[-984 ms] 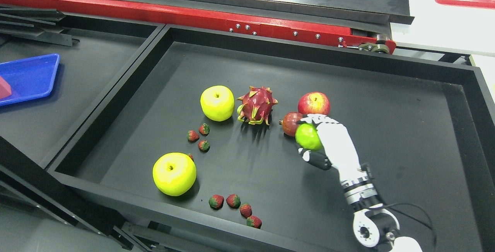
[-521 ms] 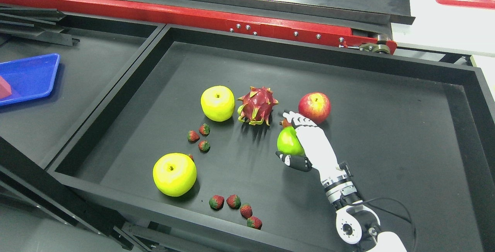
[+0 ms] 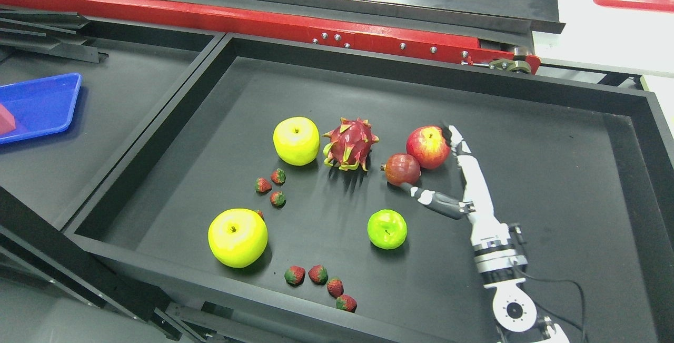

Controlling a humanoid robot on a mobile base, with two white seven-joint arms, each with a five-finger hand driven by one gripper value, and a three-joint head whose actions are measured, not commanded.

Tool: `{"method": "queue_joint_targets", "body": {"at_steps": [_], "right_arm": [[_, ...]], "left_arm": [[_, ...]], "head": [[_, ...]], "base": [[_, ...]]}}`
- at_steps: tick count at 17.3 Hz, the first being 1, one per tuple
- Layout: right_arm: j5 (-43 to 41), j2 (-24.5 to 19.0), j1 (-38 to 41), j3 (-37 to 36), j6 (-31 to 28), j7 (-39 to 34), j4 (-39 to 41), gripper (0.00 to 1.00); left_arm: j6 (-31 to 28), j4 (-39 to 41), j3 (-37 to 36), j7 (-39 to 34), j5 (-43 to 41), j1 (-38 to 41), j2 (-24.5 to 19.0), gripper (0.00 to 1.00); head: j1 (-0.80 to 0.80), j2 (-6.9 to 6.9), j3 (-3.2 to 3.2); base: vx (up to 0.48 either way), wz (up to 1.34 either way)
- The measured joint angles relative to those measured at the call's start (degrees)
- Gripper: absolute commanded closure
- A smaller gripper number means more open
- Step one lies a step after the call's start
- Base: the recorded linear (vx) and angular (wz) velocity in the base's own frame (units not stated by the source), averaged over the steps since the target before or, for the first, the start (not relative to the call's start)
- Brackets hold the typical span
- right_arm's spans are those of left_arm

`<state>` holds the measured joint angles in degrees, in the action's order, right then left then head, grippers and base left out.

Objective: Place green apple on left shelf middle layer
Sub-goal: 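Open the right hand and withdraw it from the apple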

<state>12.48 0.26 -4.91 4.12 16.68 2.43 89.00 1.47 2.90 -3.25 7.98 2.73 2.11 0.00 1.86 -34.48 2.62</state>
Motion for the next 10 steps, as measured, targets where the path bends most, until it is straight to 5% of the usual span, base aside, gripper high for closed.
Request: {"method": "queue_joint_targets", "body": {"at_steps": [10], "right_arm": [[-13.18, -0.16, 6.52, -4.84, -0.81, -4.41, 2.65, 0.0]], "left_arm": [[0.11, 0.0, 0.0, -0.02, 0.0, 0.0, -0.01, 0.0]], "head": [[0.0, 0.0, 0.0]], "base": [[0.0, 0.0]]}}
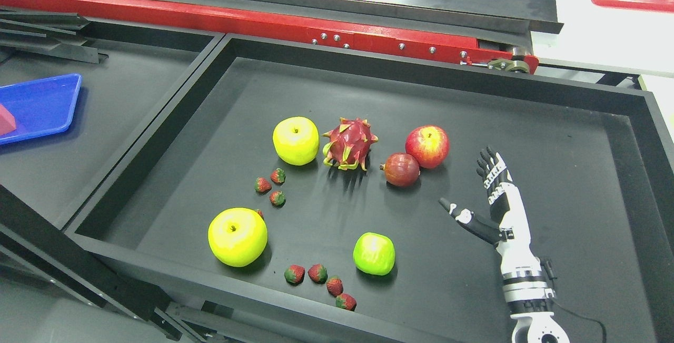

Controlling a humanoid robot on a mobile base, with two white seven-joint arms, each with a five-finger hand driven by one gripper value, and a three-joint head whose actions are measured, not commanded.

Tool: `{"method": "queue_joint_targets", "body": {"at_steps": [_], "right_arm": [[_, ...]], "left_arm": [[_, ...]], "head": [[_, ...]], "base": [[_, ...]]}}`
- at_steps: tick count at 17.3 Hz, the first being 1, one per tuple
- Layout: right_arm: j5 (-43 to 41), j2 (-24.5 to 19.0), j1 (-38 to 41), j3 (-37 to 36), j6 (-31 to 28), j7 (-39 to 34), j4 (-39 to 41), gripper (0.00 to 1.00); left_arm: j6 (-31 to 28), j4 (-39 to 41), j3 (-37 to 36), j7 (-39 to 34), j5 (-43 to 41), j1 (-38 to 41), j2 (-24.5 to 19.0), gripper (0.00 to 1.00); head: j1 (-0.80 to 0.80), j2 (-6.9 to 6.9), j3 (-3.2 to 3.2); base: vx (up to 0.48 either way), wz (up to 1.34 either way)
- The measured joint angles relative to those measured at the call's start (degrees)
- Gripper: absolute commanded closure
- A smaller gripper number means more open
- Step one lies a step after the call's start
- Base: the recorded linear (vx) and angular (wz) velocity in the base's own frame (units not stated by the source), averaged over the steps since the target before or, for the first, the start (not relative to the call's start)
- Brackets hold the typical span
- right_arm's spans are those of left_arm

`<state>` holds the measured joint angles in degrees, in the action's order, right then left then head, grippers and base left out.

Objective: Place green apple on left shelf middle layer
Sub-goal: 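Open the right hand and withdraw it from the apple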

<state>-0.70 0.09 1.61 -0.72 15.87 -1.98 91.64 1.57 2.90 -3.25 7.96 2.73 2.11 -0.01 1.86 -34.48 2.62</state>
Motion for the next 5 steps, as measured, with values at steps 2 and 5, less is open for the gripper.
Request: {"method": "queue_joint_targets", "body": {"at_steps": [2, 5], "right_arm": [[-0.66, -0.02, 0.42, -0.38, -0.18, -0.36, 0.29, 0.0], [-1.26, -0.04, 0.8, -0.79, -0.39, -0.63, 0.6, 0.0]], "left_arm": [[0.15, 0.0, 0.0, -0.01, 0.0, 0.0, 0.0, 0.0], [0.27, 0.0, 0.0, -0.01, 0.0, 0.0, 0.0, 0.0]], "head": [[0.0, 0.0, 0.0], [0.0, 0.0, 0.0]], "base": [[0.0, 0.0], [0.0, 0.0]]}}
